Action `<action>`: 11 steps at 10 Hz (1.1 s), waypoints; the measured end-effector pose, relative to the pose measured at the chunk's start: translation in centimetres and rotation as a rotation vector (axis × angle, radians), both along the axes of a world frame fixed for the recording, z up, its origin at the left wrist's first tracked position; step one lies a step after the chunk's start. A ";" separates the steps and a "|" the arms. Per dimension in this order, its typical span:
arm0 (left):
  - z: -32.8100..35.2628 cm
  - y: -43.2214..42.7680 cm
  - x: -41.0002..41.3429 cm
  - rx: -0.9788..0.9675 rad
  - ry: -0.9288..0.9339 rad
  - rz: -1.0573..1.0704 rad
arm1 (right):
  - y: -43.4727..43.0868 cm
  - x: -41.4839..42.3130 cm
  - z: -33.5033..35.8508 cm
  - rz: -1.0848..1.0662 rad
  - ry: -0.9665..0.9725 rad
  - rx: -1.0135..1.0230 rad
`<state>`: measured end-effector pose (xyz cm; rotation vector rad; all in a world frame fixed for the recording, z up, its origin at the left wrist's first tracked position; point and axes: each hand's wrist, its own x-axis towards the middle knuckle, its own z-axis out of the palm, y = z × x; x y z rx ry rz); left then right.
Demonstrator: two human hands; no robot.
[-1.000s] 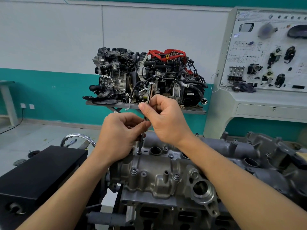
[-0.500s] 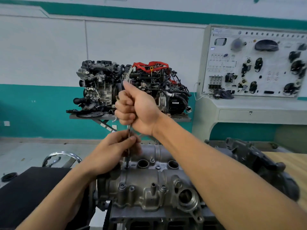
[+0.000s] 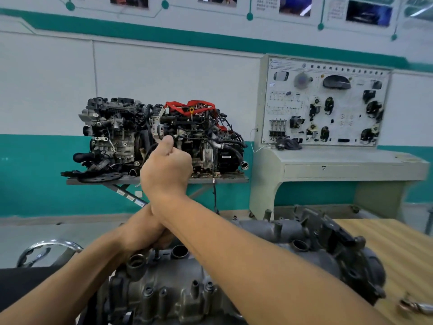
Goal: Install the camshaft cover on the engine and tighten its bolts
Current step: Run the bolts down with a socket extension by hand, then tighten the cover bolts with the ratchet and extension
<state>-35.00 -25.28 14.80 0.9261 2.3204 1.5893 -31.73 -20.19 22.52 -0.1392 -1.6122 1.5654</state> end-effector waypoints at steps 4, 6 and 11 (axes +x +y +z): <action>7.4 1.2 7.8 0.320 0.046 -0.360 | 5.2 9.4 6.6 0.502 0.120 0.082; 7.1 7.7 15.3 0.194 -0.072 -0.614 | 17.2 20.3 3.1 0.023 -0.140 0.505; -0.4 31.6 35.5 0.050 -0.309 -0.841 | 37.6 44.2 -4.7 -0.496 -0.779 0.238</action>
